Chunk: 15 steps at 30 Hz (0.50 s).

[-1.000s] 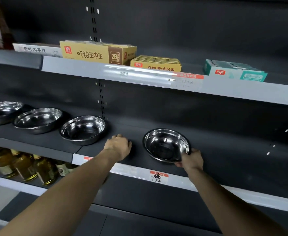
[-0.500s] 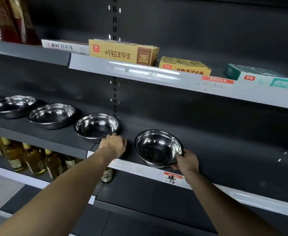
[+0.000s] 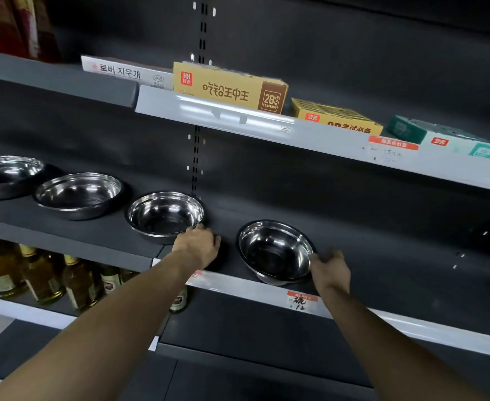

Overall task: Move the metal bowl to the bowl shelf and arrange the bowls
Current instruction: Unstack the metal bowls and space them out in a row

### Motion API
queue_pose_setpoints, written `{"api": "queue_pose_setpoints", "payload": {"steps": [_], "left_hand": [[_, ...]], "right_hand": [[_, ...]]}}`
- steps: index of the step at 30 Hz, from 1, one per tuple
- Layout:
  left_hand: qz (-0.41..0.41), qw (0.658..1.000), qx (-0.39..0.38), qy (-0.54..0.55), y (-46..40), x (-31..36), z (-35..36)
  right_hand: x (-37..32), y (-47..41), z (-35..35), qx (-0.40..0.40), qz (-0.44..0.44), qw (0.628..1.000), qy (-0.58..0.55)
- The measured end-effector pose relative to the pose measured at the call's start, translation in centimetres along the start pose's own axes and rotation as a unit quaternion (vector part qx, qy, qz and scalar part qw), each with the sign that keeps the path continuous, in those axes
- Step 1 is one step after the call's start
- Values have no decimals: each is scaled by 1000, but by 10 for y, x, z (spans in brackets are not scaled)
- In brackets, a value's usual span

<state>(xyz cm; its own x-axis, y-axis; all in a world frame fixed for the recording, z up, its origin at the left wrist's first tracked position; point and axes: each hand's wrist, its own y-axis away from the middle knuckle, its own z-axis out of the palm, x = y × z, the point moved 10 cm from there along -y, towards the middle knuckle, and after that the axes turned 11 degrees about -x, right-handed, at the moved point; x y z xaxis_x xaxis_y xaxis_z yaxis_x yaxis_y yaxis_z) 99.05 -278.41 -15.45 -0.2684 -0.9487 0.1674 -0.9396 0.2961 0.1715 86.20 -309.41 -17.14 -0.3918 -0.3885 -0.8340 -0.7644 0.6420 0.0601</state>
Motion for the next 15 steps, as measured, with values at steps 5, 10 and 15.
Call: {"api": "queue_pose_setpoints", "payload": {"steps": [5,10,15], "left_hand": [[29,998,50,3,3,-18,-21],[24,998,60,-7,6,-49,-37],[-16,998,51,-15,12,-98,-41]], "right_hand": [[-41,4,14,6,-33,998,-46],[-90,17,70,-54,-77,989,-112],[-124,36,144,-142,-93,977,-132]]}}
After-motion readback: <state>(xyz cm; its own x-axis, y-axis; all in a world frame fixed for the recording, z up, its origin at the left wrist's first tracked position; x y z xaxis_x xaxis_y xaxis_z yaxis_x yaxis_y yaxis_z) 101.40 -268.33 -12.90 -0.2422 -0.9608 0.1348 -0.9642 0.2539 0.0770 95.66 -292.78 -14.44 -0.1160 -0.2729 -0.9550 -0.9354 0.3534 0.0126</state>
